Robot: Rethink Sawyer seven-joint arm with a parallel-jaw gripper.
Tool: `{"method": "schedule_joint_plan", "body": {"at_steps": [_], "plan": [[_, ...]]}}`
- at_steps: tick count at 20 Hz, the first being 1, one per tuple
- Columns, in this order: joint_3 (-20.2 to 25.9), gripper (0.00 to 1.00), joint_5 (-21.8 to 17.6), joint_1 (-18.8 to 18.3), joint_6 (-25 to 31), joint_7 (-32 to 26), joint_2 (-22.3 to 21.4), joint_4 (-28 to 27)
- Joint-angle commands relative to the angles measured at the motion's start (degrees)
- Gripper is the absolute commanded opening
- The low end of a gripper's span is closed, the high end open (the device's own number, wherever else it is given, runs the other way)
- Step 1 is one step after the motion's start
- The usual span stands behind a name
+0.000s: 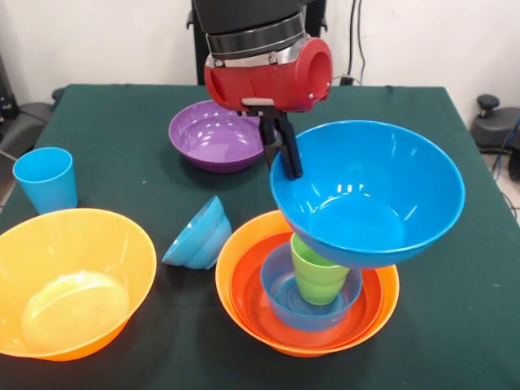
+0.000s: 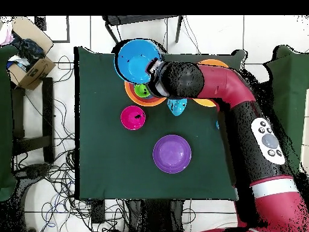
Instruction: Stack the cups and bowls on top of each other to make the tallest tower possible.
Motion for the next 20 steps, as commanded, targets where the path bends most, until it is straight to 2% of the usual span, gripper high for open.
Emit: {"method": "schedule_joint_plan", "body": {"at_steps": [1,20], "plan": [[3.2,0.0,-4.68,-0.38,-3.04,-12.62,2.62,2.96],[3.06,0.0,-6.81,-1.06,-1.92,-12.44,1.7,3.07]]}}
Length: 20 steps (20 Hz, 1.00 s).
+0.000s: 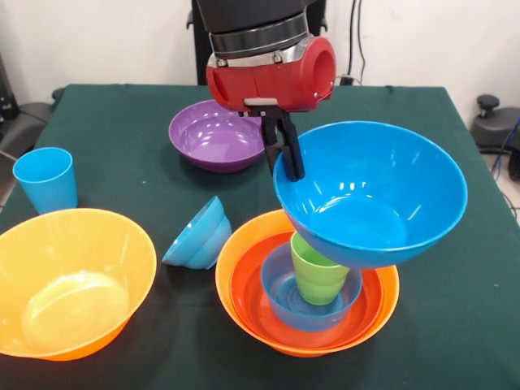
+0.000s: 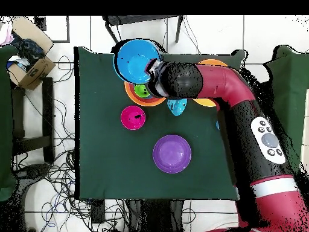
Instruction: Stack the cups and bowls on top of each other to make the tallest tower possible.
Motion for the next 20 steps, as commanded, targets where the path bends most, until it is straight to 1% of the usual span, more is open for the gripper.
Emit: {"method": "schedule_joint_plan", "body": {"at_steps": [1,6,20], "plan": [[1.8,0.0,-4.74,-0.53,-1.8,-12.48,1.73,3.01],[1.94,0.0,-5.49,-0.86,-1.82,-12.25,1.31,3.53],[2.93,0.0,-6.25,-1.64,-1.16,-12.71,2.14,2.63]]}}
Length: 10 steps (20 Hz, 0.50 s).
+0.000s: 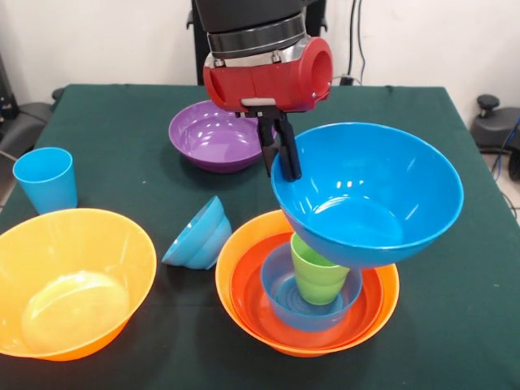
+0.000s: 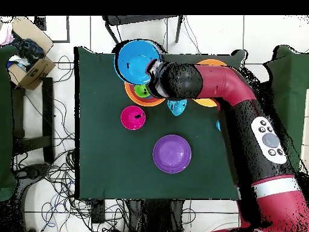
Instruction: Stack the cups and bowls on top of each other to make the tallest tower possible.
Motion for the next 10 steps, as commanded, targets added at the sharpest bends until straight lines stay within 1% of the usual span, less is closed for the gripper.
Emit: {"method": "schedule_joint_plan", "body": {"at_steps": [1,10], "plan": [[1.59,0.0,-3.98,-0.94,-1.03,-12.82,2.25,2.36],[2.06,0.0,-4.39,-1.96,-0.2,-13.71,2.21,2.42]]}}
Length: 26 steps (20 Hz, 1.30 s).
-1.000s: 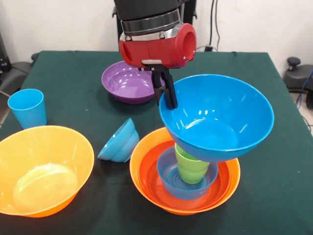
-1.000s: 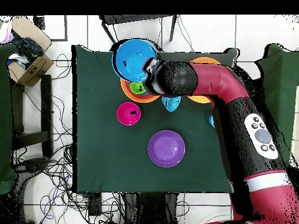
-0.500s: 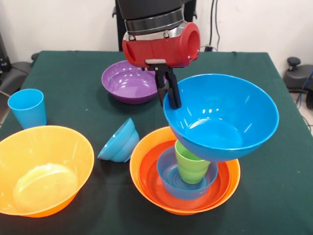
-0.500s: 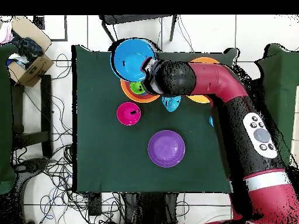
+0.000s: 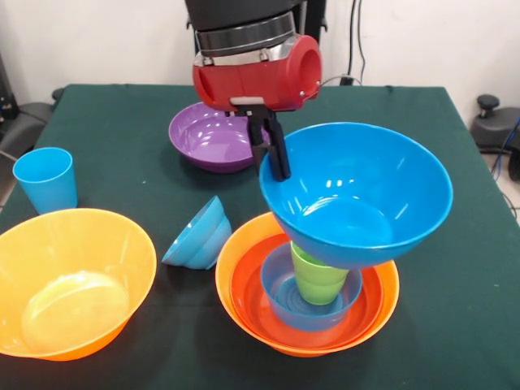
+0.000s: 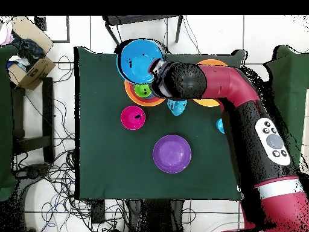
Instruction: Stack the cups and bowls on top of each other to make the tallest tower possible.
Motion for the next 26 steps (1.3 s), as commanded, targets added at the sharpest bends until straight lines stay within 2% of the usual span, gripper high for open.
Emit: {"method": "schedule_joint_plan", "body": {"at_steps": [1,26], "plan": [[1.56,0.0,-4.03,-0.84,-0.09,-13.68,2.17,2.39],[2.03,0.0,-4.75,-1.42,-0.57,-12.88,2.21,2.95]]}}
